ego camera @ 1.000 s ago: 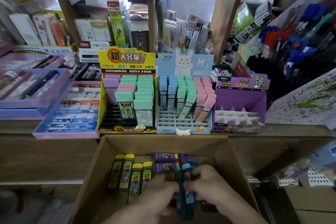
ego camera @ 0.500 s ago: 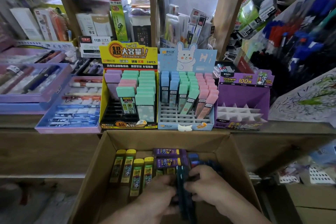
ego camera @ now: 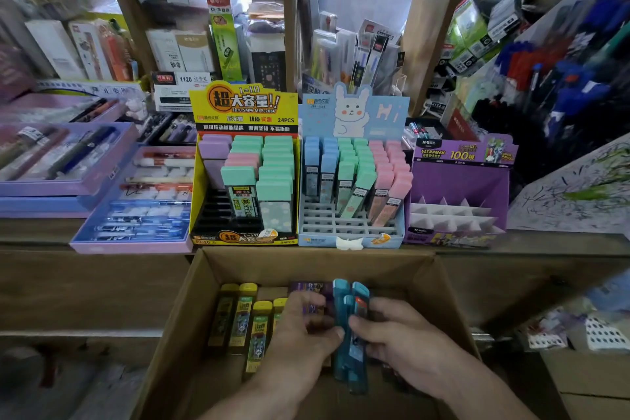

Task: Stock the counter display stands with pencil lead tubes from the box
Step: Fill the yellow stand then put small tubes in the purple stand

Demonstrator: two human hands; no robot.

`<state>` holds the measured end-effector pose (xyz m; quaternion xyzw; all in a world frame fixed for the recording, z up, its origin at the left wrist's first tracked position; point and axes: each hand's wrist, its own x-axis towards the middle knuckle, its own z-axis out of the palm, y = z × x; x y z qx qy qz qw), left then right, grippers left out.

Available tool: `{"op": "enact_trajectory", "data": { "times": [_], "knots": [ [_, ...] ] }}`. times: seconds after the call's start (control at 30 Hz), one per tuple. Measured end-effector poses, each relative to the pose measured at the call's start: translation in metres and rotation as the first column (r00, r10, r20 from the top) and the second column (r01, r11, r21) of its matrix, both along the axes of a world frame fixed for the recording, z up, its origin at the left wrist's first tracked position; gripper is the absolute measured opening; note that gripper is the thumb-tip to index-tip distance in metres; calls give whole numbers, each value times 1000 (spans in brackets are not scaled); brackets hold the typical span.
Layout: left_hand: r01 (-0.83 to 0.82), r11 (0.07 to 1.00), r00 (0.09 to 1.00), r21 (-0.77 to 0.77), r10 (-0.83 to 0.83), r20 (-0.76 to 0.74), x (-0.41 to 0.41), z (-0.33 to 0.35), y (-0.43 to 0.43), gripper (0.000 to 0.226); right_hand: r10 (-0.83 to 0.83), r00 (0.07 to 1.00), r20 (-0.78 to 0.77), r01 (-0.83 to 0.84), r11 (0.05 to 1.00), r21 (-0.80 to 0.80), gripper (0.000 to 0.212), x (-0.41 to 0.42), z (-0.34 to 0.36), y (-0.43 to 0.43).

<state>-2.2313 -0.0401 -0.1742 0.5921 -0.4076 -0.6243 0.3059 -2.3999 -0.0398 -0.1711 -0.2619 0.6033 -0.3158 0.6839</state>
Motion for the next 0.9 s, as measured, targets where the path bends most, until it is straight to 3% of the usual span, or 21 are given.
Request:
{"op": "enact_trajectory", "data": {
  "times": [0.17,0.27,0.43,0.6,0.73,0.83,0.9],
  "knots": [
    [-114,993,970,29,118,-213,-1,9,-10,17,-22,991,132,35,995,-91,31,-5,11,-1],
    [-123,985,898,125,164,-408,-7,19,-11,21,12,988,156,18,982,-190,35,-6,21,-3],
    [4,968,808,252,146,-571,-22,37,-13,14,37,998,-50,-54,918,-392,35,-4,41,-8],
    [7,987,829,161,84,-552,-22,52,-12,18,32,977,-209,-131,866,-483,22,-13,57,-12],
    [-6,997,866,77,43,-498,-21,57,-10,12,-6,957,-291,-157,831,-534,29,-17,65,-14],
    [-28,999,900,24,35,-435,-21,58,-11,35,-92,944,-318,-105,826,-553,38,-19,65,-17],
    [-19,999,919,-35,4,-394,-20,60,-11,47,-106,939,-327,-95,834,-544,32,-21,65,-18]
  ]
}}
